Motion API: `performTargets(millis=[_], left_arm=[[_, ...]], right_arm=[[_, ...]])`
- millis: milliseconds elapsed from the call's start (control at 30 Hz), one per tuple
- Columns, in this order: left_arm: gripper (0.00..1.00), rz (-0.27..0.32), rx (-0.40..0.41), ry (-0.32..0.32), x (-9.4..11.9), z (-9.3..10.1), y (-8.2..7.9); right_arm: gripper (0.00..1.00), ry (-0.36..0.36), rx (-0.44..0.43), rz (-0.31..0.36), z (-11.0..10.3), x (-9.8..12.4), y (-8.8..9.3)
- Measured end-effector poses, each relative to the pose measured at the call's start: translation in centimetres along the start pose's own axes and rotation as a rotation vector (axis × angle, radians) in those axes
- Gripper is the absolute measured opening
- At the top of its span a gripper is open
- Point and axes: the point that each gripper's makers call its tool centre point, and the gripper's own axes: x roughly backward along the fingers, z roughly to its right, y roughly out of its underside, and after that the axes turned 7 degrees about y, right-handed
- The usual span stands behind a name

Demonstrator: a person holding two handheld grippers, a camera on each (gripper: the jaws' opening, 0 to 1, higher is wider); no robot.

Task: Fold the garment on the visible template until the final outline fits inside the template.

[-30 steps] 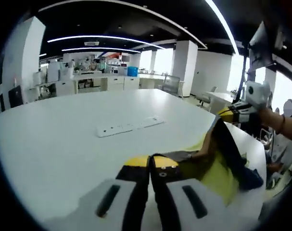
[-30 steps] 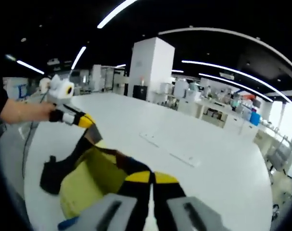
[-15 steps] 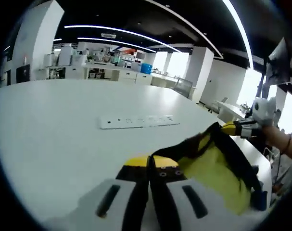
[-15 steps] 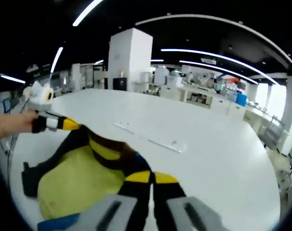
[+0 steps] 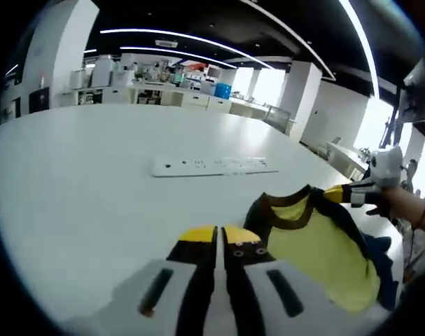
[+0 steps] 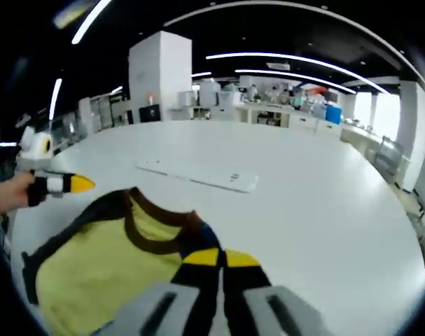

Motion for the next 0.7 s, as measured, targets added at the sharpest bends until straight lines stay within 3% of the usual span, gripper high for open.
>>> performTargets(millis=[67, 233, 333, 500, 700], left_arm=[[0.05, -0.013, -0.018, -0.008, 0.2, 0.0, 0.1], [0.25, -0.024, -0.047, -0.024, 0.8, 0.2, -0.3], [0.36, -0.037, -0.069, -0.044, 1.4, 0.0, -0.4], [0.46, -0.049, -0.071, -0.045, 2.5, 0.0, -0.5], [0.56, -0.056, -0.132, -0.024, 4.8, 1.1, -0.9]], right_arm=[[0.01, 0.002, -0.007, -0.007, -0.2, 0.3, 0.3], [0.25, -0.004, -0.022, 0.003, -0.6, 1.2, -0.3], [0.35, -0.052, -0.064, 0.026, -1.6, 1.9, -1.2], [0.56, -0.076, -0.042, 0.025, -2.4, 3.6, -1.7], [0.71, -0.146, -0.015, -0.004, -4.2, 6.3, -1.7]])
